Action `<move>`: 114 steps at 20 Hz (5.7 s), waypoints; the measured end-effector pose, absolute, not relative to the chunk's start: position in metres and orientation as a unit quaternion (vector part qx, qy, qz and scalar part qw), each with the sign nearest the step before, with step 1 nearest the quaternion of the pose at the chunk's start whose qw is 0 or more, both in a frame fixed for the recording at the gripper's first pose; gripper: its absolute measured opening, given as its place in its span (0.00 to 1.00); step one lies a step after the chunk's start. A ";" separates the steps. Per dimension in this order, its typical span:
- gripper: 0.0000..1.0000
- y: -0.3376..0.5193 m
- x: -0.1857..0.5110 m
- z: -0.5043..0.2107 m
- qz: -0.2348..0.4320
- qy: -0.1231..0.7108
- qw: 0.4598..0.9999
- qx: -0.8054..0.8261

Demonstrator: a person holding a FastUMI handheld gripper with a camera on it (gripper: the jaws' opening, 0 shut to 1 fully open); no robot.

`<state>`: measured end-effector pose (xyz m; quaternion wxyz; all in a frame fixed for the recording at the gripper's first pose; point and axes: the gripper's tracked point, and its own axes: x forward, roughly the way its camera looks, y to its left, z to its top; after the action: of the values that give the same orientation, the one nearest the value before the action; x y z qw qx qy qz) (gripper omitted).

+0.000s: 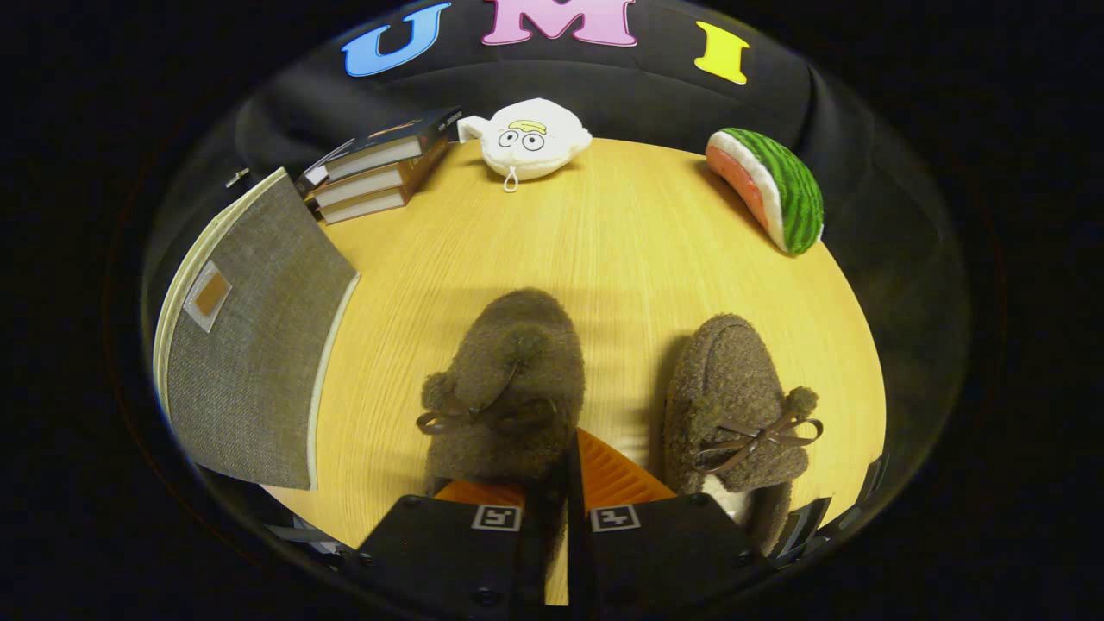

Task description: Open the storage box then place both shoes into the box .Put the left shoe in first, then the right shoe, with the right side of both shoes facing outward in a uniform manner.

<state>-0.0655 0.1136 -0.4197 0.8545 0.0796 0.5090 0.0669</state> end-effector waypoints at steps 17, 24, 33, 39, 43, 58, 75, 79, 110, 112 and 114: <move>0.11 0.168 -0.030 -0.223 0.109 0.481 0.856 0.157; 0.11 0.259 -0.008 -0.168 0.138 0.485 0.837 0.213; 0.11 0.374 -0.025 -0.200 0.180 0.530 0.807 0.187; 0.11 0.413 -0.034 -0.225 0.186 0.550 0.797 0.165; 0.11 0.429 -0.041 -0.234 0.188 0.565 0.786 0.165; 0.99 0.432 -0.065 -0.187 0.312 0.516 0.770 0.208; 0.99 0.131 -0.001 -0.152 0.184 0.329 0.916 0.137; 0.98 0.045 -0.008 -0.226 0.103 0.362 0.922 0.094; 0.71 -0.012 -0.070 -0.441 0.058 0.517 0.852 0.065; 0.46 -0.013 -0.067 -0.446 0.036 0.519 0.851 0.066; 0.21 -0.025 -0.066 -0.444 0.005 0.512 0.857 0.057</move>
<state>-0.0661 -0.0252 -0.4442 0.8568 0.0573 0.5124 0.0053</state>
